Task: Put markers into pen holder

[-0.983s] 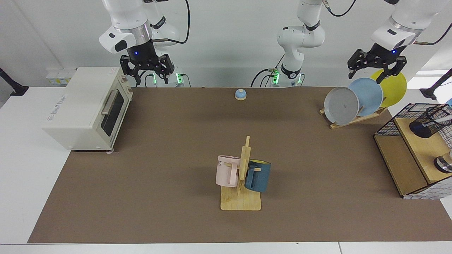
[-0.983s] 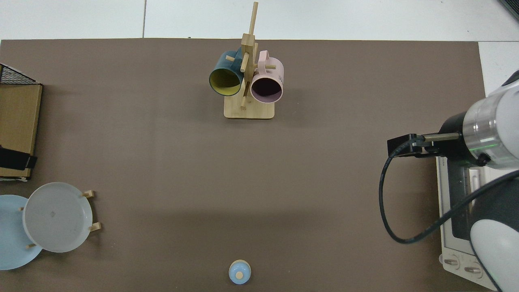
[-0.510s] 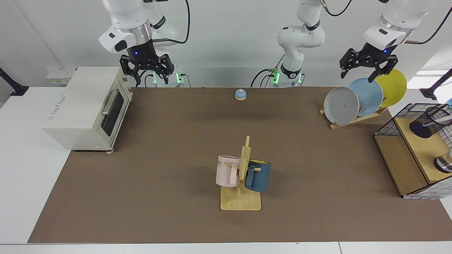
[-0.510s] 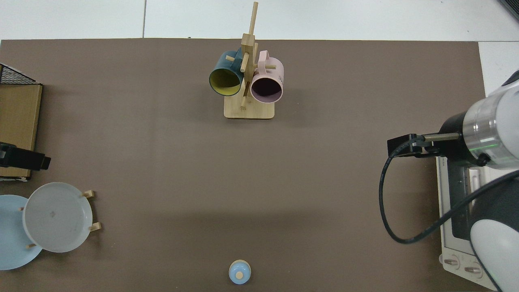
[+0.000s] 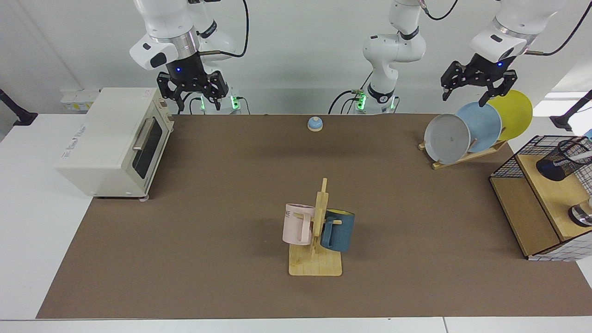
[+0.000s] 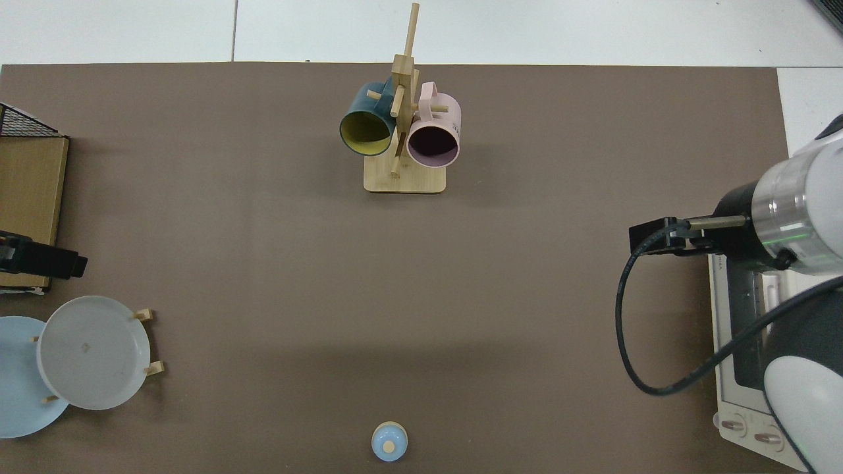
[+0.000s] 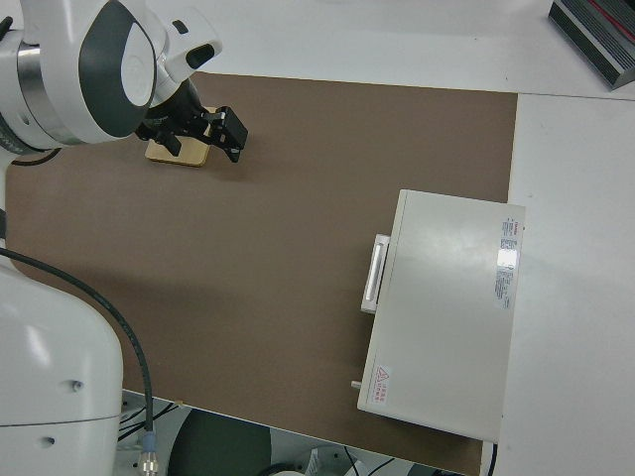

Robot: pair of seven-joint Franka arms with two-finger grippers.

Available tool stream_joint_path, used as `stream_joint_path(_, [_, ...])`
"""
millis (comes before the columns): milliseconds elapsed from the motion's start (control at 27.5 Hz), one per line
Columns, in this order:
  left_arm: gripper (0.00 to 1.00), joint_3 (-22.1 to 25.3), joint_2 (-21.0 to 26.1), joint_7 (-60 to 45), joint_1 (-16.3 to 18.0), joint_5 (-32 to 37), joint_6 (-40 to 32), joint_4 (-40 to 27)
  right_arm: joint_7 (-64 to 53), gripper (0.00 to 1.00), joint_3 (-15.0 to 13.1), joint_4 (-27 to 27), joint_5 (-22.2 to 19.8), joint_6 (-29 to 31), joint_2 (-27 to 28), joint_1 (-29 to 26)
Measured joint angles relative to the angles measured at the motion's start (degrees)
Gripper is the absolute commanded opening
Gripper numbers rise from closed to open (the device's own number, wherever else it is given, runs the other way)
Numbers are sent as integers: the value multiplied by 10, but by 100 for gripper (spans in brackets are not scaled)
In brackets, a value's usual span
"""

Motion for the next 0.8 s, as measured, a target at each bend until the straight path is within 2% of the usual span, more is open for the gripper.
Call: stream_joint_path(801, [100, -9, 2, 0, 7, 18, -3, 7, 0, 100, 0, 0, 0, 0, 0, 0])
